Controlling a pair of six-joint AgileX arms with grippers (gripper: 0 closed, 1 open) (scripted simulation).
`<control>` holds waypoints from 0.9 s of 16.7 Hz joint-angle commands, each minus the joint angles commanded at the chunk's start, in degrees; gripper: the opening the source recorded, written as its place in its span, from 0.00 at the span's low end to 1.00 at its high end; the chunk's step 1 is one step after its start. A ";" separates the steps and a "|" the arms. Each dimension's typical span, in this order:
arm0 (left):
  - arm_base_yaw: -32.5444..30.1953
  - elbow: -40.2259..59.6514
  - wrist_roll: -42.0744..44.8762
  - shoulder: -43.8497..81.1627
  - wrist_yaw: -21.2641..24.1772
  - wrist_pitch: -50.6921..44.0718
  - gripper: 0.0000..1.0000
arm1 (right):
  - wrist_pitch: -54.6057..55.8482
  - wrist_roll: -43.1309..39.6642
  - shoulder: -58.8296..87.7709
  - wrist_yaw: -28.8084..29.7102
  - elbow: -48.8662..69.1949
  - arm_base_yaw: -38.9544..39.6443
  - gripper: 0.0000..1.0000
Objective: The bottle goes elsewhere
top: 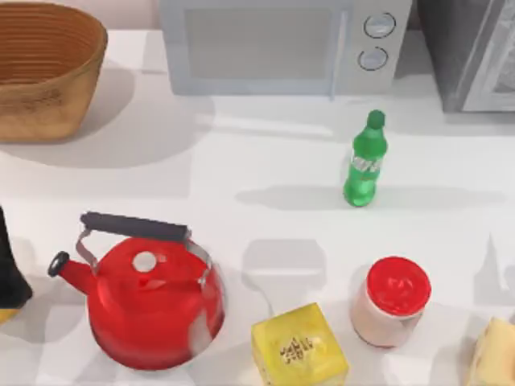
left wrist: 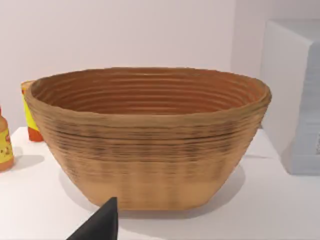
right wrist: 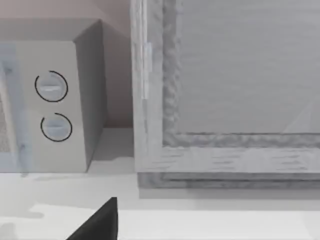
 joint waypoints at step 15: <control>0.00 0.00 0.00 0.00 0.00 0.00 1.00 | 27.01 -5.81 48.87 -17.06 11.14 3.95 1.00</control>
